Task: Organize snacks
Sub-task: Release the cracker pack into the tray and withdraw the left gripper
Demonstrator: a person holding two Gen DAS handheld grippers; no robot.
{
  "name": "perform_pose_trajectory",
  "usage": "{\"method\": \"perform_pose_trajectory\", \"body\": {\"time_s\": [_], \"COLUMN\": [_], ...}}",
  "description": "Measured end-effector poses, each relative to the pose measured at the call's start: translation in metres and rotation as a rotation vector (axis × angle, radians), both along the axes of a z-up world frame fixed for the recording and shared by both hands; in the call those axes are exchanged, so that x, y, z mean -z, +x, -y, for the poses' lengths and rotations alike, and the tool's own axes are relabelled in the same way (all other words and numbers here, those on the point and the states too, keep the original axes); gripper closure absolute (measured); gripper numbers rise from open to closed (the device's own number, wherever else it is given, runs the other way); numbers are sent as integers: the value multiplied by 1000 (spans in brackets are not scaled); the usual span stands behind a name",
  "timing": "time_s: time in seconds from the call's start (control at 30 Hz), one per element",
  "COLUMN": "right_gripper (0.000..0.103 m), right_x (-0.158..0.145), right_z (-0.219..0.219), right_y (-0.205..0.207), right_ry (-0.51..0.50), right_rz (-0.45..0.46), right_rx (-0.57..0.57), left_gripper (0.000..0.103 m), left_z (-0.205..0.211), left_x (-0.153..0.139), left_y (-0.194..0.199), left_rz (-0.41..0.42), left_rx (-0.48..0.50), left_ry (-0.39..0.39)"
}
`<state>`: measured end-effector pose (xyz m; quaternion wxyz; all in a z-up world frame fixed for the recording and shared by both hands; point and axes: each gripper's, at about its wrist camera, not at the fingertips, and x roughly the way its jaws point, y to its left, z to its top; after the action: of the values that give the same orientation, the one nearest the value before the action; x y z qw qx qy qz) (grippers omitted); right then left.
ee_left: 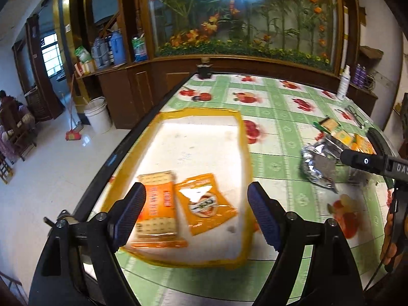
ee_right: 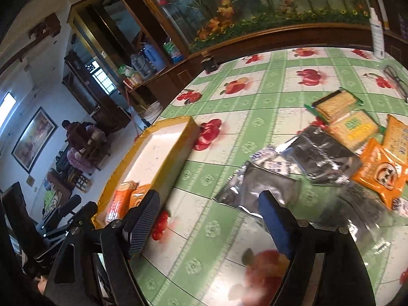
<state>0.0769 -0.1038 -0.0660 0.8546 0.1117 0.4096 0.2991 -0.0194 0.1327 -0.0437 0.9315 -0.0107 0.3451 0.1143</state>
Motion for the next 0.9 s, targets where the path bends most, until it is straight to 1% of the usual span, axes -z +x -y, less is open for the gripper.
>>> {"method": "perform_pose_trajectory", "body": {"time_s": [0.1, 0.23, 0.3, 0.47, 0.67, 0.8, 0.9], "right_gripper": [20, 19, 19, 19, 19, 18, 17], "right_x": [1, 7, 12, 28, 38, 35, 35], "right_z": [29, 62, 78, 110, 121, 118, 112], "right_y": [-14, -27, -32, -36, -39, -39, -35], "right_ry": [-33, -79, -103, -113, -133, -174, -207], "right_rz": [19, 38, 33, -1, -9, 30, 56], "right_rx": [49, 117, 153, 212, 234, 221, 196], "left_gripper": [21, 21, 21, 21, 21, 21, 21], "left_z": [22, 46, 58, 83, 105, 115, 119], "left_x": [1, 3, 5, 17, 29, 37, 42], "left_y": [6, 13, 17, 32, 52, 67, 77], "left_rz": [-14, -28, -34, -72, -109, -140, -153], "left_rx": [39, 93, 120, 178, 245, 270, 264], "left_ry": [-4, -28, -28, -43, -85, -173, -208]}}
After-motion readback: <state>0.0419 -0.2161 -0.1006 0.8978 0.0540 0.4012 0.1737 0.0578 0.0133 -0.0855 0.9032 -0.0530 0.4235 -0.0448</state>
